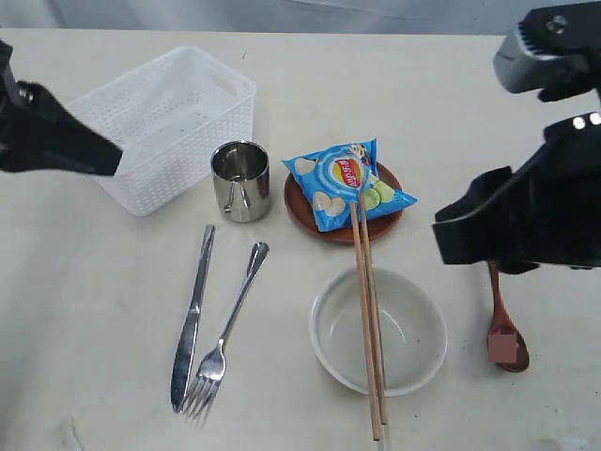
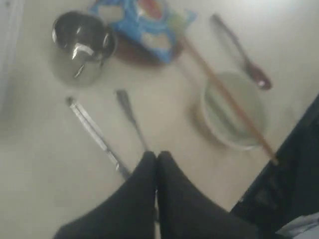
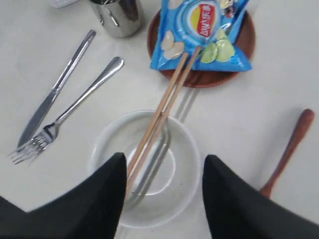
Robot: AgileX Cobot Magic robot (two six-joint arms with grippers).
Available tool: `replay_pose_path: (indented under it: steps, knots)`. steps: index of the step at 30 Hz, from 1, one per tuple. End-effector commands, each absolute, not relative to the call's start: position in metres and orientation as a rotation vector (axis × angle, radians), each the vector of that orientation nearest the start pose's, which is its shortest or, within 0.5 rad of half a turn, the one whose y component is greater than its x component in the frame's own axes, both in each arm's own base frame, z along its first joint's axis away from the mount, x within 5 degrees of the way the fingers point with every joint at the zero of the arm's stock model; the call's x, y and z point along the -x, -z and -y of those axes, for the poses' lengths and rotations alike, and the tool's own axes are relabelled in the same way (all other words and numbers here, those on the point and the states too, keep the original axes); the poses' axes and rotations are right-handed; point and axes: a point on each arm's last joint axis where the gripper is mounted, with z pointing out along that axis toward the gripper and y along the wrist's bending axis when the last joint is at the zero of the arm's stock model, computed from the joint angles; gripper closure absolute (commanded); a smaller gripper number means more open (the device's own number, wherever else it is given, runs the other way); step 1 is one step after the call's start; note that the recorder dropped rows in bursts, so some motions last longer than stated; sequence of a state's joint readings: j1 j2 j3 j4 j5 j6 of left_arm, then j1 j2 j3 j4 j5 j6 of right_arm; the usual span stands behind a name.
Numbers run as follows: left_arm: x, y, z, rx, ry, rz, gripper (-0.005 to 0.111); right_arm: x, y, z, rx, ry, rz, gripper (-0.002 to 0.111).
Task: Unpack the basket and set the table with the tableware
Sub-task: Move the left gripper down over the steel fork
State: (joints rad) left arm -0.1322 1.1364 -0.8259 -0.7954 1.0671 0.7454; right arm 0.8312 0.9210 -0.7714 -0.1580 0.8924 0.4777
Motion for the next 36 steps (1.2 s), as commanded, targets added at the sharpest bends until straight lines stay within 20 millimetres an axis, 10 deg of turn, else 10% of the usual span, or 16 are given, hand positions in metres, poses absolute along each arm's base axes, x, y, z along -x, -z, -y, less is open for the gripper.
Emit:
replay_pose_path:
  steps: [1,12,25,36]
  knots:
    - [-0.164,-0.293,0.09,-0.659,0.624,-2.573,0.107,-0.113,-0.316,-0.095,0.544,-0.224,-2.416,0.062]
    - [-0.159,-0.26,0.142,-0.668,0.269,-2.67,0.107,-0.107,-0.326,-0.075,0.541,-0.119,-2.33,0.062]
    - [-0.171,-0.254,0.171,-0.642,0.469,-2.584,0.106,-0.107,-0.326,-0.074,0.544,-0.103,-2.327,0.062]
    - [-0.179,-0.216,0.188,-0.713,0.335,-2.875,0.071,-0.107,-0.326,-0.074,0.528,-0.116,-2.332,0.062]
